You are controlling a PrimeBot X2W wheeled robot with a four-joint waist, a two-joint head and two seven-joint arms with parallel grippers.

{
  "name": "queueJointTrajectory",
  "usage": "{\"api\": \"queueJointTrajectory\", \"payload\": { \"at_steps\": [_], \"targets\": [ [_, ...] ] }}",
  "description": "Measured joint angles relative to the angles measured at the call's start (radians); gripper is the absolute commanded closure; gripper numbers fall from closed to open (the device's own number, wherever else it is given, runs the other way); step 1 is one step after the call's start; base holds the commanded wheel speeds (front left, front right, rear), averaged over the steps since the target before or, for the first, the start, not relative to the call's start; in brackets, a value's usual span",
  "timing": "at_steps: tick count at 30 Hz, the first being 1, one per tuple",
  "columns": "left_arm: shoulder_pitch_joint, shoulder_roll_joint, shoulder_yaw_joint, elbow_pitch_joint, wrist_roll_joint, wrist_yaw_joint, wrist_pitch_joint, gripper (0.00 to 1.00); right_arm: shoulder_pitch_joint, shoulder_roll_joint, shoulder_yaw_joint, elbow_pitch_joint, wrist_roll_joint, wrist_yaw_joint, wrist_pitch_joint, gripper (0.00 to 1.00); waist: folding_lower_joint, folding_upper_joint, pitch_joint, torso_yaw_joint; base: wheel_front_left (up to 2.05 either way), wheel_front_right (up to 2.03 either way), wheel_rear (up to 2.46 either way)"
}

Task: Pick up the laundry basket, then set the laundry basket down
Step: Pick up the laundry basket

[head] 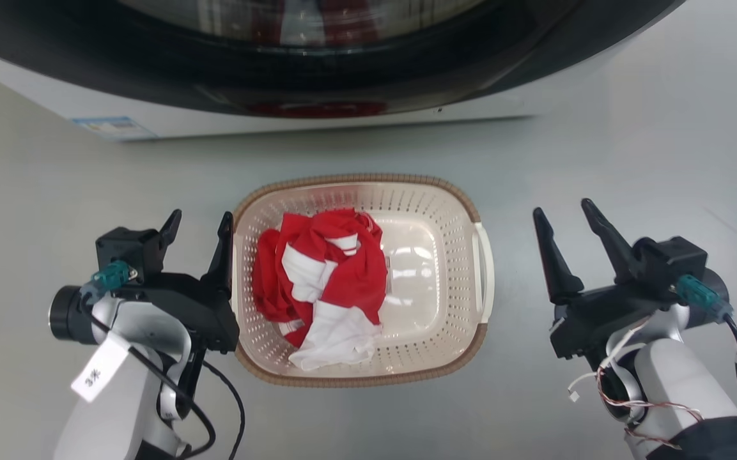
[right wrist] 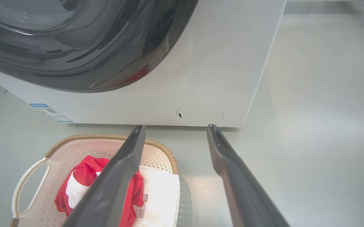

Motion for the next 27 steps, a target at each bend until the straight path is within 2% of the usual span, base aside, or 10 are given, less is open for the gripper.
{"api": "queueJointTrajectory", "payload": {
  "at_steps": [16,27],
  "targets": [
    [-0.159,-0.012,0.002,0.167,-0.01,-0.035,-0.004,0.0,-0.149,0.036,0.039,0.131,-0.007,0.029,-0.007,0.0,-0.0001,0.0,0.229,0.009,0.0,0.0,0.0],
    [-0.219,-0.011,0.009,0.298,-0.018,-0.059,-0.031,0.0,-0.201,0.052,0.064,0.228,-0.011,0.047,-0.032,0.0,-0.0002,-0.0001,0.315,0.005,0.0,0.0,0.0]
  ]
}}
